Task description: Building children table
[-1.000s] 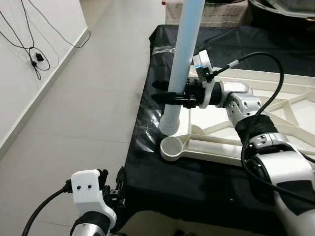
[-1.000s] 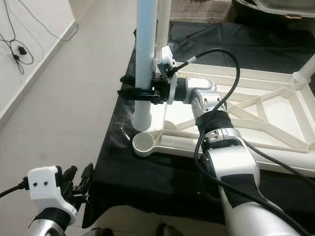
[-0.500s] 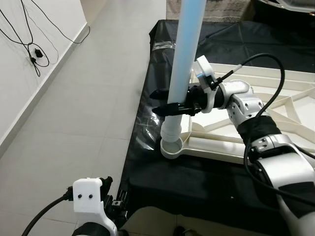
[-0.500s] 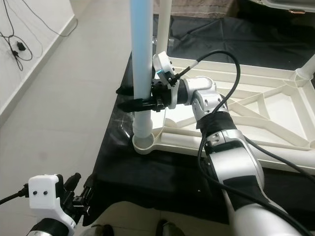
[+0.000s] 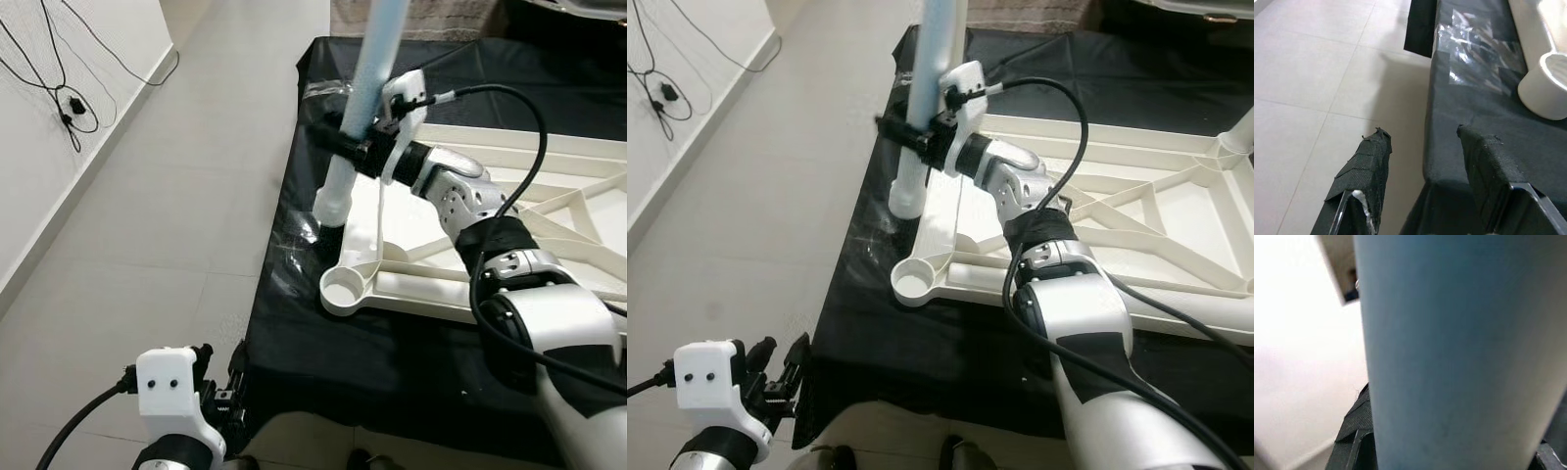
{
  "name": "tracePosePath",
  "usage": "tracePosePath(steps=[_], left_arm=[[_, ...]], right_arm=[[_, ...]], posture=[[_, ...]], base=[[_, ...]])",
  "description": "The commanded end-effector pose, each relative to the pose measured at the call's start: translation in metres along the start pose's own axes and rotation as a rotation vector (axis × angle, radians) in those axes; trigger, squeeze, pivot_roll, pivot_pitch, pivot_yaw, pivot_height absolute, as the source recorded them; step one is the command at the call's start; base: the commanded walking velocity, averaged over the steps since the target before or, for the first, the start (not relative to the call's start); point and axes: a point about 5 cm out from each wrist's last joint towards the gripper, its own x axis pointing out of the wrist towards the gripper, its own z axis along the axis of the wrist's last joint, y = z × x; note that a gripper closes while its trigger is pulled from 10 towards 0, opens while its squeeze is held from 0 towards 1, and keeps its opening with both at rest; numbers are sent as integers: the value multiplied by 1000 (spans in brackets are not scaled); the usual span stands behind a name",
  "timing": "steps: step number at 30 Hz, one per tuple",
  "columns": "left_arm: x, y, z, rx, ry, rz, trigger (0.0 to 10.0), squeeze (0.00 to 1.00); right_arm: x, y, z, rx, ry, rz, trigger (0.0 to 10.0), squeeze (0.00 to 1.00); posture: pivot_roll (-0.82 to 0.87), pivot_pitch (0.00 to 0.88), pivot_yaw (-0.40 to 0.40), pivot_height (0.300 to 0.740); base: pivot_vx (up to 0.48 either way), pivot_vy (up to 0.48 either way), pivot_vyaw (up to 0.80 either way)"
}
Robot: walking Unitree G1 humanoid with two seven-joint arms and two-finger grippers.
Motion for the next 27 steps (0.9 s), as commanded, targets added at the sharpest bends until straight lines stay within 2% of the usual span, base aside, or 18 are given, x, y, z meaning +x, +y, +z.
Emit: tracePosePath(steps=[1, 12, 20, 22, 23, 25, 26, 27], left_arm=[[-1, 2, -8, 17, 42, 14, 10000, 0], [2, 0, -7, 15, 26, 14, 10000, 0], [3, 0, -8, 18, 23, 23, 10000, 0], [3, 0, -8, 17, 23, 25, 10000, 0], [3, 1, -8, 20, 23, 32, 10000, 0], [3, 1, -8, 22, 24, 35, 10000, 0], [3, 1, -8, 24, 25, 34, 10000, 0], [3, 1, -8, 24, 25, 34, 10000, 0]], right_arm=[[3, 0, 6, 7, -49, -27, 10000, 0], [9, 6, -1, -48, -59, -78, 10000, 0], [9, 4, 2, -26, -85, -105, 10000, 0], [10, 6, 0, -19, -75, -87, 10000, 0], [11, 12, -7, -13, -40, -12, 10000, 0], [11, 15, -11, -11, -21, 34, 10000, 0], [10, 20, -16, -3, 11, 121, 10000, 0], [10, 20, -16, -3, 11, 121, 10000, 0]], posture=[[90, 243, -28, 740], [86, 235, -30, 740], [84, 240, -33, 740], [81, 242, -37, 740], [81, 242, -37, 740], [81, 242, -37, 740], [82, 245, -39, 740], [82, 245, -39, 740]], base=[[0, 0, 0], [0, 0, 0], [0, 0, 0], [0, 0, 0], [0, 0, 0], [0, 0, 0], [0, 0, 0], [0, 0, 0]])
